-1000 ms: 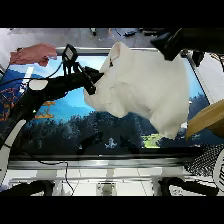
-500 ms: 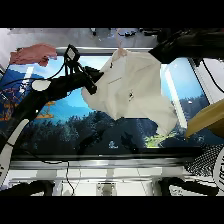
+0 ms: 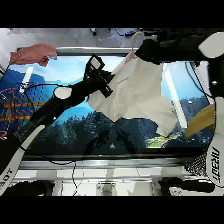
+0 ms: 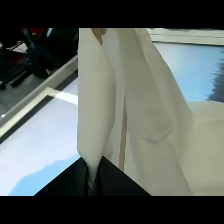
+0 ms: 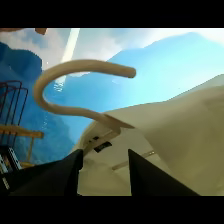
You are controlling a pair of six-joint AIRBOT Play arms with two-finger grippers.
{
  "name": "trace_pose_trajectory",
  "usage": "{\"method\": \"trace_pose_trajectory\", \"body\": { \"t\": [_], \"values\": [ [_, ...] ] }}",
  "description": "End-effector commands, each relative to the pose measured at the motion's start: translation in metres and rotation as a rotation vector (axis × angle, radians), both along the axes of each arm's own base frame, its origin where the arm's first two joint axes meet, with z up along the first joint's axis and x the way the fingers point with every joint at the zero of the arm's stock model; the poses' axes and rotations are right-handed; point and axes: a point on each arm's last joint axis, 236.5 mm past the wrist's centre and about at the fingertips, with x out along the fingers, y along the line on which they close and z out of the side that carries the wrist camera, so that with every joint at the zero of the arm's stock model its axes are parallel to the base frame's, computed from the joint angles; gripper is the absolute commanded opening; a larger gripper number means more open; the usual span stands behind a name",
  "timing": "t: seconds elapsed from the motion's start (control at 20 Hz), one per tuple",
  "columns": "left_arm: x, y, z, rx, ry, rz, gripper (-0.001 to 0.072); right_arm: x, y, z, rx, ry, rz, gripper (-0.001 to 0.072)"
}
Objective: Fold the clothes and pants, and hang the long-sleeved shirts on hangers.
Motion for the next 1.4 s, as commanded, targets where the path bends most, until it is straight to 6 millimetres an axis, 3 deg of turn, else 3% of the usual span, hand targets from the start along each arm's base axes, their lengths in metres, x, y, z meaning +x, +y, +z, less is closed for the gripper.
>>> {"method": "trace_pose_trajectory", "body": {
  "t": [0.0,0.25,0.45,0.55,0.65,0.75,0.8,0.9,1.0,1.15,1.35],
  "values": [
    [0.003,0.0,0.002,0.014,-0.027,0.05,0.0044,0.014,0.018,-0.022,0.157,0.134,-0.15,0.0376],
    [0.005,0.002,0.002,0.014,-0.028,0.061,0.0044,0.012,0.06,-0.051,0.243,0.242,-0.175,0.0376],
    [0.003,-0.001,0.003,0.014,-0.028,0.055,0.0045,0.021,0.056,-0.058,0.254,0.245,-0.262,0.0359],
    [0.001,-0.003,0.002,0.014,-0.028,0.049,0.0045,0.027,0.055,-0.059,0.252,0.232,-0.272,0.0272],
    [-0.001,-0.005,0.002,0.014,-0.026,0.036,0.0045,0.031,0.058,-0.053,0.259,0.193,-0.258,0.0101],
    [-0.001,-0.005,0.002,0.014,-0.026,0.034,0.0046,0.033,0.06,-0.049,0.262,0.172,-0.248,0.0057],
    [-0.001,-0.005,0.002,0.014,-0.025,0.034,0.0099,0.032,0.06,-0.05,0.252,0.168,-0.241,0.0056],
    [-0.002,-0.004,0.006,0.009,-0.03,0.035,0.0412,0.03,0.06,-0.053,0.216,0.161,-0.218,0.0055],
    [-0.008,0.0,0.023,-0.009,-0.054,0.035,0.0443,0.031,0.056,-0.052,0.202,0.15,-0.21,0.0054],
    [-0.023,0.015,0.069,-0.055,-0.121,0.044,0.0442,0.042,0.035,-0.033,0.225,0.109,-0.229,0.0054],
    [-0.039,0.054,0.131,-0.118,-0.219,0.09,0.0442,0.058,-0.017,0.029,0.331,-0.006,-0.255,0.0053]
  ]
}}
